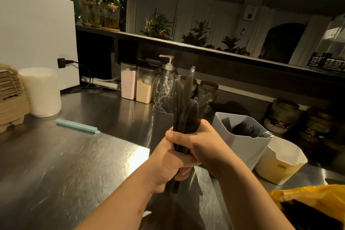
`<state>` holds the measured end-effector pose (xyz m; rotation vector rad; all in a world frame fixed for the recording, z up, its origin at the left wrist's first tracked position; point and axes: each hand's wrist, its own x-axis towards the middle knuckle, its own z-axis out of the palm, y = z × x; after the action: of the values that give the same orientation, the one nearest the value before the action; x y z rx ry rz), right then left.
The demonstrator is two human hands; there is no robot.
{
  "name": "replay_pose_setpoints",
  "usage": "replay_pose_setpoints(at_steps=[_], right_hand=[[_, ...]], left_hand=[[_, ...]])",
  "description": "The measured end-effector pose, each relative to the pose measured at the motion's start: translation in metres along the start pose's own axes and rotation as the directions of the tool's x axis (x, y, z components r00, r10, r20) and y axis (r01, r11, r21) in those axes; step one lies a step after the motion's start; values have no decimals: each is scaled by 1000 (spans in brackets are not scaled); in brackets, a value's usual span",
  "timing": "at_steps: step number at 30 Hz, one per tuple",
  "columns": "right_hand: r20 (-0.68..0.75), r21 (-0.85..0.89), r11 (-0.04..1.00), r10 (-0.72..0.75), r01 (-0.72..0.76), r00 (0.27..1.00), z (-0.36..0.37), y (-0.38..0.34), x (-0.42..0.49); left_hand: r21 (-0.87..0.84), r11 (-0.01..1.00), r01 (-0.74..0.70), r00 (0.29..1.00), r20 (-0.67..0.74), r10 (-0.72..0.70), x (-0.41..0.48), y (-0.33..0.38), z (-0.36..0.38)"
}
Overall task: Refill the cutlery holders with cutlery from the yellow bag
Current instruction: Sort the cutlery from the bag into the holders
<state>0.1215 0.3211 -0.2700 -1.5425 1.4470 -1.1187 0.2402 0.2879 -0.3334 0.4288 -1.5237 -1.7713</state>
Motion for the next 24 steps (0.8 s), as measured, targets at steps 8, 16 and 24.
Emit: replay_pose_setpoints(at_steps=[8, 16, 24], right_hand=[[-225, 285, 954, -26, 92, 974, -9, -11, -3], [-404, 381, 891, -79, 246, 911, 1, 0, 1], [-311, 172, 978, -60, 118, 948, 42, 19, 1]], left_hand=[[-48, 995, 85, 996, 1, -85, -1, 0, 14], [-792, 606, 67, 963, -107, -246, 2, 6, 30], [-674, 737, -59, 889, -371, -269, -3, 9, 29]])
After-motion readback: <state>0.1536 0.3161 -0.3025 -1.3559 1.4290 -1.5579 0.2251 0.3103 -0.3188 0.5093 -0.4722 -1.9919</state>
